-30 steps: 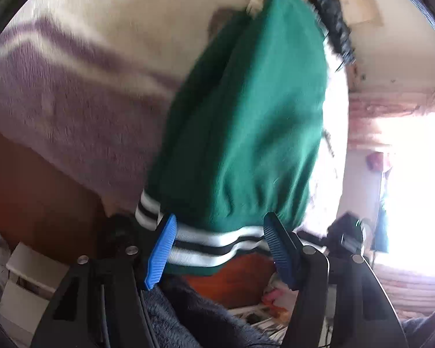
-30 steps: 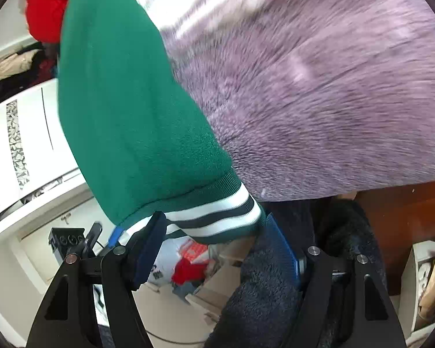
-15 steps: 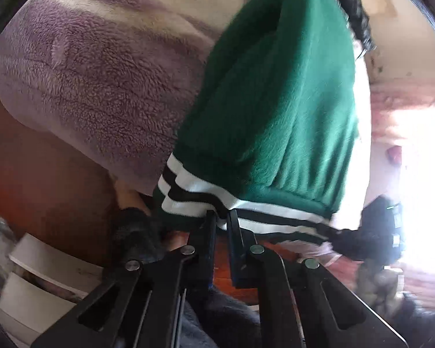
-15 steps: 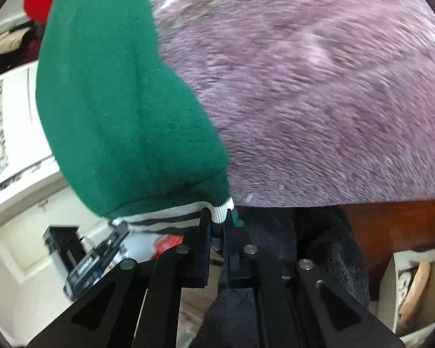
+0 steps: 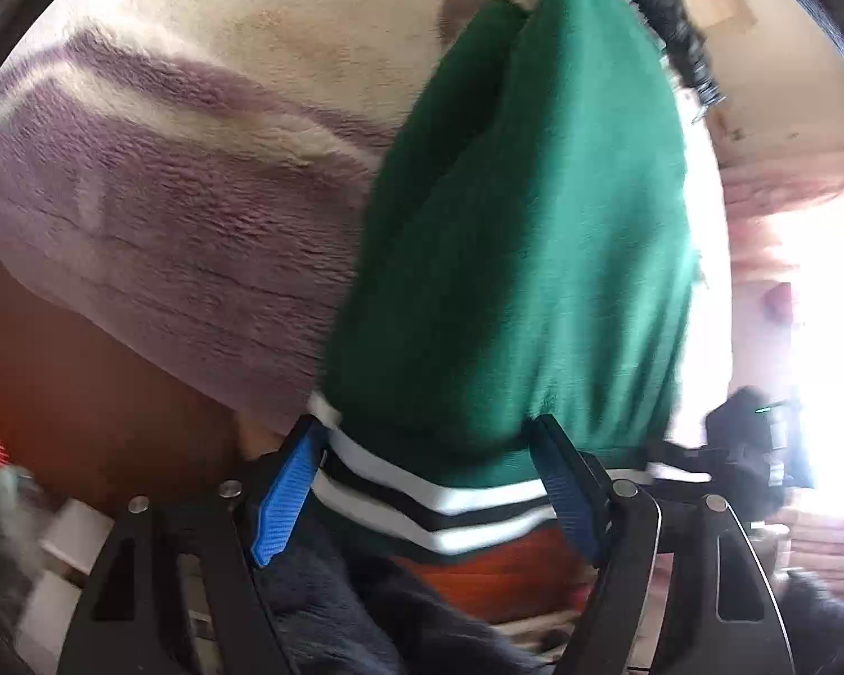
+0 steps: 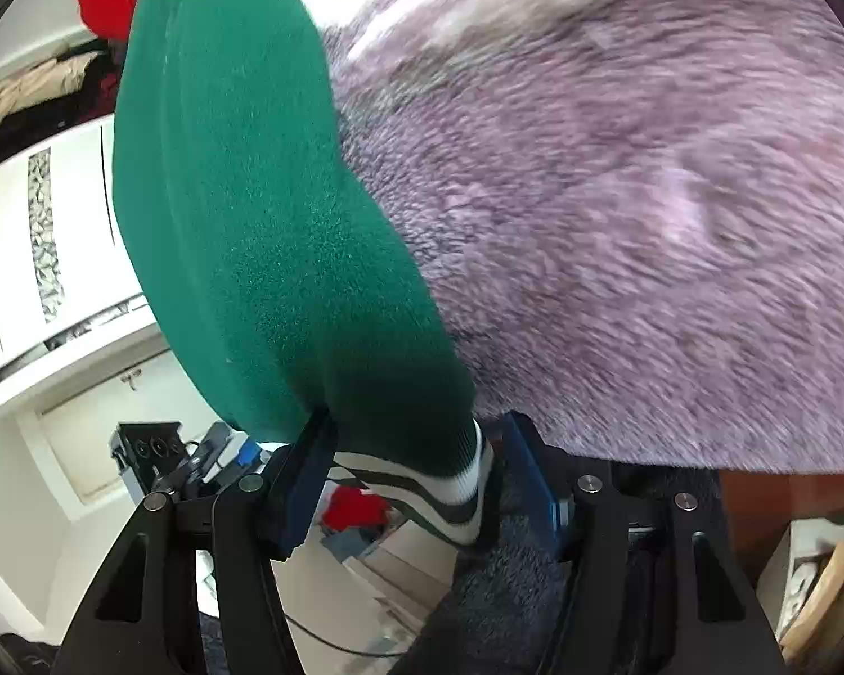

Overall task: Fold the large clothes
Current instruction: 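Grasp the striped hem end of the jacket strip with both grippers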

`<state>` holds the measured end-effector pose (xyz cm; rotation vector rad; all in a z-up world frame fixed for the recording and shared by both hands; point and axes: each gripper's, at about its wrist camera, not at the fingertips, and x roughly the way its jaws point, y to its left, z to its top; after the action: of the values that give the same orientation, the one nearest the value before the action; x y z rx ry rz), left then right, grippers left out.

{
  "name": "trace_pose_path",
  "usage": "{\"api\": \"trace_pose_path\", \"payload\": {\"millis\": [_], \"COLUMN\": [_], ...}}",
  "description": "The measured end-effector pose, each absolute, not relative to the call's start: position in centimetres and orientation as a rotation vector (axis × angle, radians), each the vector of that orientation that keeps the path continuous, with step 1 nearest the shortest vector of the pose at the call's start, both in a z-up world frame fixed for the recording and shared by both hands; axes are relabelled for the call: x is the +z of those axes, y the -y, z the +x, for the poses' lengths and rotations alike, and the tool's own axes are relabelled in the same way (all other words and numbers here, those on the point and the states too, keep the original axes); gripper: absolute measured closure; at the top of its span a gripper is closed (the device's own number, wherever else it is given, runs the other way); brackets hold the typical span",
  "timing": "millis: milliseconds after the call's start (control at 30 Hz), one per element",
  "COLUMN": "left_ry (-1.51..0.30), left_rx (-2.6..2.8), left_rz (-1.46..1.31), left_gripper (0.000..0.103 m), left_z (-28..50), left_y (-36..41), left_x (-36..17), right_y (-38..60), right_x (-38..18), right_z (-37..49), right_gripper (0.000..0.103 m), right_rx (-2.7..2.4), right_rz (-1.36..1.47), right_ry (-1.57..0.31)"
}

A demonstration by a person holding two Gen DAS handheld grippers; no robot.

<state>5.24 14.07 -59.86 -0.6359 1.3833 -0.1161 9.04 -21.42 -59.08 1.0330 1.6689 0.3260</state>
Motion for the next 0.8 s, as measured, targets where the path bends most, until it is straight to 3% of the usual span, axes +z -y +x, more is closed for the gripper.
{"api": "trace_pose_path", "payload": {"millis": [300, 600, 667, 700, 800], "left_ry": [-1.354, -1.335, -1.314, -1.309, -1.306], "left_rx": [-0.193, -0.261, -0.259, -0.257, -0.249], "left_rz": [-0.833, -0.878, -0.809, -0.787, -0.780], "left_gripper": [0.029, 0.029, 0.039, 0.042, 0.057], "left_z": [3.4, 6.3, 5.8, 5.6, 5.3], "left_y": [-18.0, -16.2, -15.4, -15.1, -15.3], "left_x": [-61.4, -63.8, -62.7, -62.3, -61.1], "right_y": [19.6, 16.6, 16.1, 15.7, 14.9], "right_x": [-61.5, -63.3, -62.9, -62.8, -62.0], "right_z": [9.7, 10.6, 10.4, 10.1, 9.6], "right_gripper": [0.031, 0.022, 0.031, 0.045, 0.056], "right_rx": [0.420, 0.501, 0.512, 0.524, 0.506], "right_rz": [1.065, 1.106, 1.115, 1.125, 1.137], "right_ry": [-1.702, -1.729, -1.713, -1.708, -1.691]}}
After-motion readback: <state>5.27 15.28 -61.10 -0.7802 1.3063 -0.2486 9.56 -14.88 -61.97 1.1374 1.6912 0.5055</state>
